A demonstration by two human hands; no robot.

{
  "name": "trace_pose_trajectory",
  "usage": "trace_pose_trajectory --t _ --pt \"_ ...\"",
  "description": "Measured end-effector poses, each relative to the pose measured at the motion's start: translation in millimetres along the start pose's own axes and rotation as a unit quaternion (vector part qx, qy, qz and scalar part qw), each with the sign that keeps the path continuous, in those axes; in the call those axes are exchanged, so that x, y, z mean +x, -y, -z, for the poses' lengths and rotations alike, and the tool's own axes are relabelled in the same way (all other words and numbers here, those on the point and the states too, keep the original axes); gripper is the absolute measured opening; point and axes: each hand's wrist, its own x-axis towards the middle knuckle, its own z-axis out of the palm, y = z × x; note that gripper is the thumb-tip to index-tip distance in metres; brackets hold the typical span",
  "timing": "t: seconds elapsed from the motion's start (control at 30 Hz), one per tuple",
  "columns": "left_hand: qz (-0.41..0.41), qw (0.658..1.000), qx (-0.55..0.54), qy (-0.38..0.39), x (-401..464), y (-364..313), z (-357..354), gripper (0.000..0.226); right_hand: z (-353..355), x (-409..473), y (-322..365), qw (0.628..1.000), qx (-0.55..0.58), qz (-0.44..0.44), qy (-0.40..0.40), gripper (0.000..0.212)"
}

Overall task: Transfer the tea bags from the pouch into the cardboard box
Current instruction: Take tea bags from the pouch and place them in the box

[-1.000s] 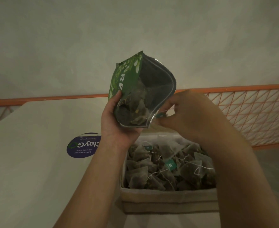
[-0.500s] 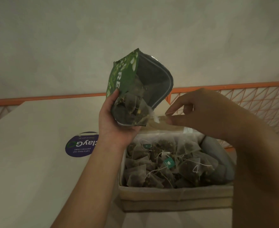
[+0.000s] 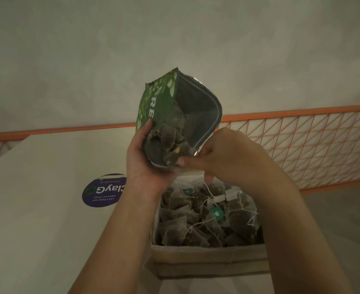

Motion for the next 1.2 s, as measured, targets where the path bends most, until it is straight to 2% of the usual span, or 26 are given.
trace_pose_trajectory --t 0.1,0.2,0.3,0.47,0.6,0.67,0.77,0.8,0.9,1.03,1.1,1.2 --pt "-0.002 1.0 0.0 -0.001 -1.2 0.0 -0.5 0.06 5.2 -0.4 -4.7 0.998 0.024 0.006 0.052 0.024" --pt "-0.03 0.999 -0.001 -0.024 -3.1 -0.2 -2.3 0.046 9.7 1.4 -9.8 0.998 0.032 0.008 0.055 0.012" --pt "-0.017 0.999 -0.019 -0.02 -4.5 -1.7 -4.7 0.051 14.8 1.4 -13.9 0.995 0.079 0.015 0.058 0.008" --pt "-0.015 1.0 -0.013 -0.009 -4.4 -2.0 -4.7 0.052 27.6 0.6 -25.8 0.995 0.082 0.019 0.053 0.005" --pt "-0.023 0.999 -0.011 -0.019 -7.3 0.9 -7.6 0.047 23.1 2.3 -28.1 0.994 0.039 0.027 0.096 0.022" --pt "-0.022 1.0 0.002 -0.023 -7.4 1.3 -7.8 0.049 18.8 3.5 -22.7 0.996 0.042 0.031 0.076 0.031" --pt "-0.022 1.0 0.008 -0.006 -5.3 -0.4 -7.5 0.054 13.6 2.8 -11.5 0.997 0.068 0.03 0.032 0.058" --pt "-0.022 1.0 0.007 -0.003 -4.7 -0.6 -7.5 0.054 11.5 2.0 -7.8 0.997 0.072 0.033 0.022 0.057" --pt "-0.023 1.0 0.012 0.008 -4.4 0.4 -7.0 0.056 4.2 3.1 -1.5 0.997 0.057 0.041 0.011 0.028" --pt "-0.018 1.0 0.005 0.018 -3.7 -0.6 -3.9 0.053 8.9 3.5 -4.7 0.996 0.087 0.018 -0.024 0.023" --pt "-0.018 1.0 -0.003 0.019 -3.5 -1.0 -2.3 0.046 12.3 2.5 -6.0 0.986 0.15 0.025 -0.074 0.022" --pt "-0.027 1.0 0.002 0.0 -3.9 0.7 -2.3 0.05 12.8 2.5 -3.7 0.938 0.31 0.051 -0.145 0.013"
